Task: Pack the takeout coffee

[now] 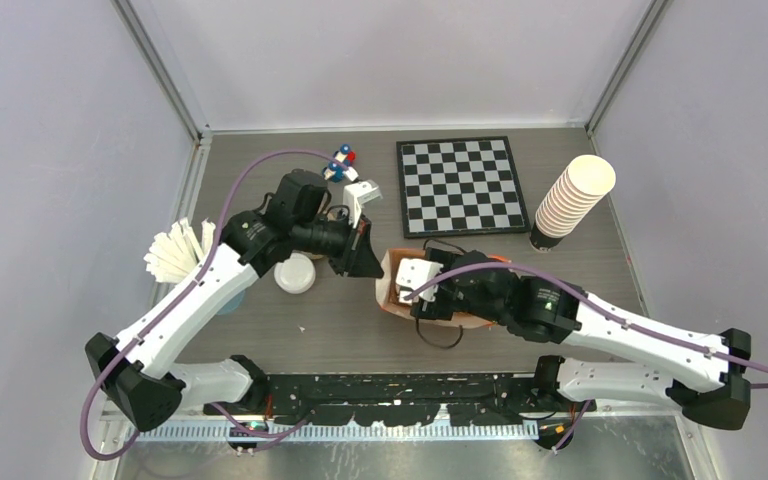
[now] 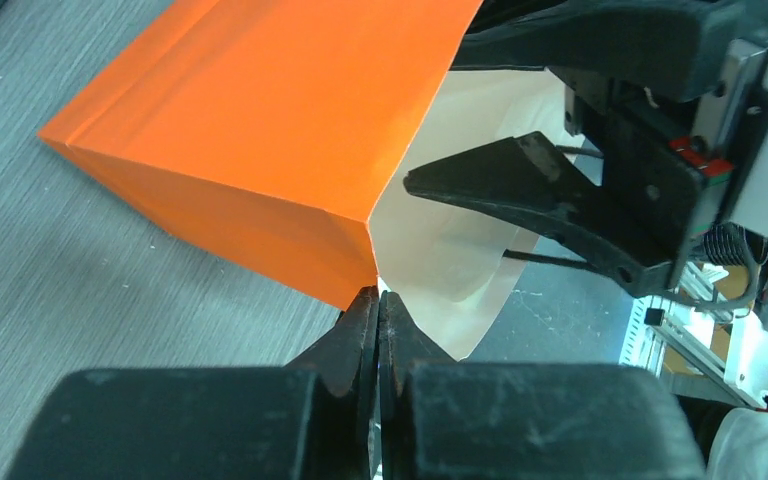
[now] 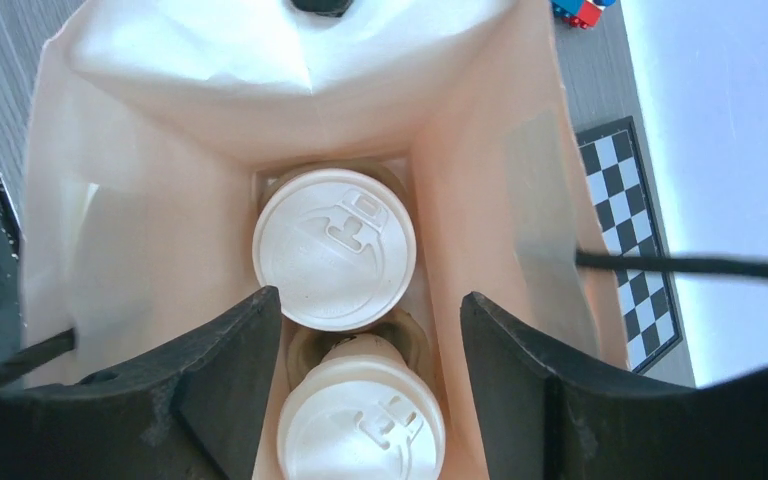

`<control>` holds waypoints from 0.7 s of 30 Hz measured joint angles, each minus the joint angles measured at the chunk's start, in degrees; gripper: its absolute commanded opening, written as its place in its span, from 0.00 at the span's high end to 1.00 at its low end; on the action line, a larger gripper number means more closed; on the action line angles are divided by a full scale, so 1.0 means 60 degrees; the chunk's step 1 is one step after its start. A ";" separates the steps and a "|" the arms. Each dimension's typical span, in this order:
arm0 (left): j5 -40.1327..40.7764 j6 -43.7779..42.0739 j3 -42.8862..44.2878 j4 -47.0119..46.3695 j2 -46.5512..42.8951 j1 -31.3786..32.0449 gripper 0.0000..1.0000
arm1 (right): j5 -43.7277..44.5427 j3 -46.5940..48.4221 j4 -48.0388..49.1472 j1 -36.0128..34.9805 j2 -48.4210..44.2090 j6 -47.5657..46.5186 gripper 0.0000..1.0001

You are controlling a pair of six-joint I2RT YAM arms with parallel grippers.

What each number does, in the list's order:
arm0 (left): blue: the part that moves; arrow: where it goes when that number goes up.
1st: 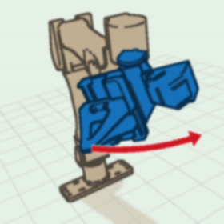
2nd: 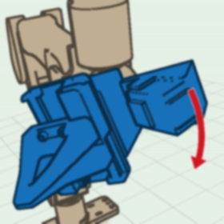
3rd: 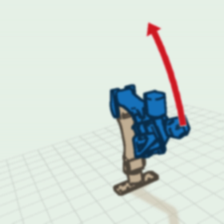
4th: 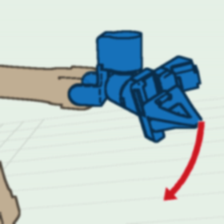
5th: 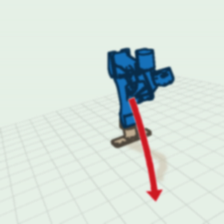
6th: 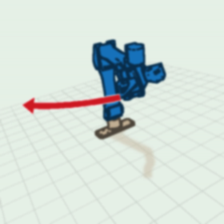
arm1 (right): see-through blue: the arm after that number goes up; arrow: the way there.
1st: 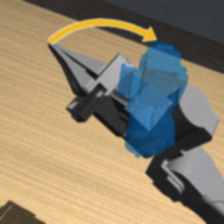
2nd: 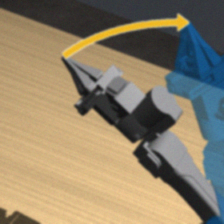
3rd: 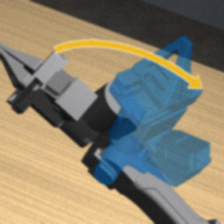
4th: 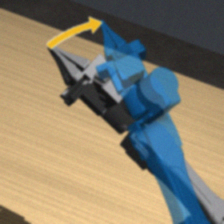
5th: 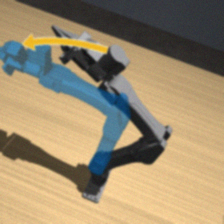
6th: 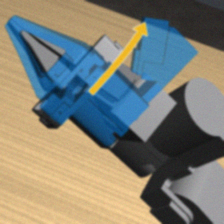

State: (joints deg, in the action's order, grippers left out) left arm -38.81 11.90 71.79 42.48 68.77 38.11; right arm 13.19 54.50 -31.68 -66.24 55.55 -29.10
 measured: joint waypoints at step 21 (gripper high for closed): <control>0.0248 0.1534 0.0619 0.0678 0.0419 0.0000 1.00 | 0.0025 0.0962 -0.0688 0.0000 -0.1024 0.2036 0.52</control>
State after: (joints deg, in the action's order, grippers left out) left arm -37.32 21.10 75.50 46.54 71.29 38.11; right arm 13.34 60.27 -35.81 -66.24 49.41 -16.88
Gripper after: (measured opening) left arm 0.008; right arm 0.481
